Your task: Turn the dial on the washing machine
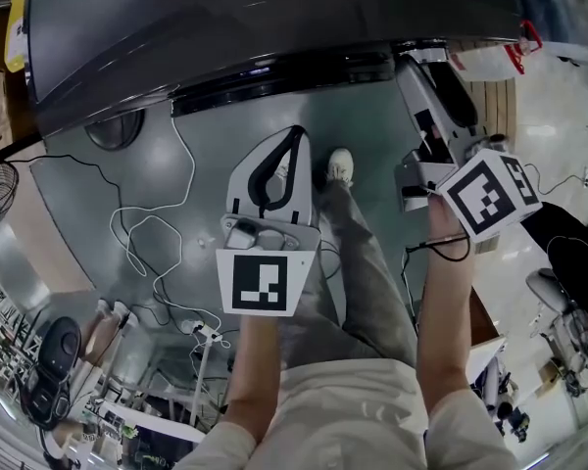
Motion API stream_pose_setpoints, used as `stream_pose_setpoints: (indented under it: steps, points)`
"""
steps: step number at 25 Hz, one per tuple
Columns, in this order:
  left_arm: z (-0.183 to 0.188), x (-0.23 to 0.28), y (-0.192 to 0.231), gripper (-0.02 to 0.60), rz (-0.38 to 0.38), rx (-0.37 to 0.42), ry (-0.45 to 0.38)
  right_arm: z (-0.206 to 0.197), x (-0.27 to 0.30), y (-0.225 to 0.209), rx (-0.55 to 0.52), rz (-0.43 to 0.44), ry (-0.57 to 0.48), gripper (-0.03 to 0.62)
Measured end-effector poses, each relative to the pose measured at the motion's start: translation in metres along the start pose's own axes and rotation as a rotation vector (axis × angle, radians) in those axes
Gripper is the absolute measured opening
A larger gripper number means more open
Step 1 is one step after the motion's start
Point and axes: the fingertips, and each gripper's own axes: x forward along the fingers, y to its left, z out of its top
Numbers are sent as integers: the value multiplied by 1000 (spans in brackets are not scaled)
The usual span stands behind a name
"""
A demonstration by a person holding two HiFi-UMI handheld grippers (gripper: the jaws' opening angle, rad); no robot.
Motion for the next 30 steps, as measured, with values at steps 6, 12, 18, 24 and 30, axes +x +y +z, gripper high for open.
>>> stream_pose_setpoints:
  steps: [6,12,18,24,30]
  points:
    - [-3,-1,1,12,0,5,2,-2,-4,3,-341,-122,22,289]
    - [-2,0,-1,12,-3,1,4,2,-6,8,-669,-232,30,327]
    - [-2,0,-2,12,-6,2,6,6,-5,19,-1072,-336,65,357]
    - [-7,-2,1,12,-1,-4,9,-8,-3,17,-1337,-423,53,357]
    - [-9,-1,0,12,2,-2,9,-10,0,7,-1500,-465,77,334]
